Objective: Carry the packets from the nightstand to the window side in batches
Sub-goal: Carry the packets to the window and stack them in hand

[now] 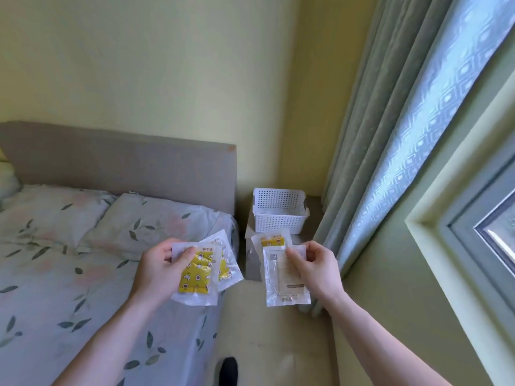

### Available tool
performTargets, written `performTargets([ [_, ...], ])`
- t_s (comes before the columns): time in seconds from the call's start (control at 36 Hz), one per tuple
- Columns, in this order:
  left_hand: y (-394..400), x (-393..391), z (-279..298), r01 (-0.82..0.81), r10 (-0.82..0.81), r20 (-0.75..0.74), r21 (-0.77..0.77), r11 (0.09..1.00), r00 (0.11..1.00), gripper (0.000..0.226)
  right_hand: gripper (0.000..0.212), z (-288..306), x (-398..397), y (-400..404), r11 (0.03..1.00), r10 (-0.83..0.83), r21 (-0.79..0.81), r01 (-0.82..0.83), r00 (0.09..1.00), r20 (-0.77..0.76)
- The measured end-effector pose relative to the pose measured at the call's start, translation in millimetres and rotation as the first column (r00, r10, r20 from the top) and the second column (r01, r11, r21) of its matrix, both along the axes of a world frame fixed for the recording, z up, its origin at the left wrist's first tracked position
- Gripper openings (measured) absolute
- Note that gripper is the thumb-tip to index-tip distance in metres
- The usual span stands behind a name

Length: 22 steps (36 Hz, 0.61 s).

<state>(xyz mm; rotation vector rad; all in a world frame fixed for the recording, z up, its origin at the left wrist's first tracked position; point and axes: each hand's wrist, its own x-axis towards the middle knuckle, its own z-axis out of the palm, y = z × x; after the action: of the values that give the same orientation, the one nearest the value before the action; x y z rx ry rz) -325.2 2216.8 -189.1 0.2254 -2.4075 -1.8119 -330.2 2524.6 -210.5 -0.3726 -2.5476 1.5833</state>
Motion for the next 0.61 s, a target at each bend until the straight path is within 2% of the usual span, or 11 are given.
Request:
performTargets([
  [0.17,7.4,-105.6,-22.3,0.022,-0.021,0.051,-0.016,1.000,0.998,0.006,0.024,-17.2,-88.7,11.7,1.000,-0.009,-0.007,0.009,1.000,0.028],
  [0.36,33.5,-233.2,-32.5,0.103,-0.100,0.097,-0.031,0.994,0.990,0.002,0.032,-40.2,-185.0,43.9,0.990,-0.140,0.046,0.137,0.987,0.084],
  [0.61,76.6,-352.1,-50.6,0.205,-0.185,0.171,-0.102,0.974,0.968,0.014,0.032,-64.0,-283.7,91.6,0.962,-0.272,0.059,0.265,0.945,0.183],
])
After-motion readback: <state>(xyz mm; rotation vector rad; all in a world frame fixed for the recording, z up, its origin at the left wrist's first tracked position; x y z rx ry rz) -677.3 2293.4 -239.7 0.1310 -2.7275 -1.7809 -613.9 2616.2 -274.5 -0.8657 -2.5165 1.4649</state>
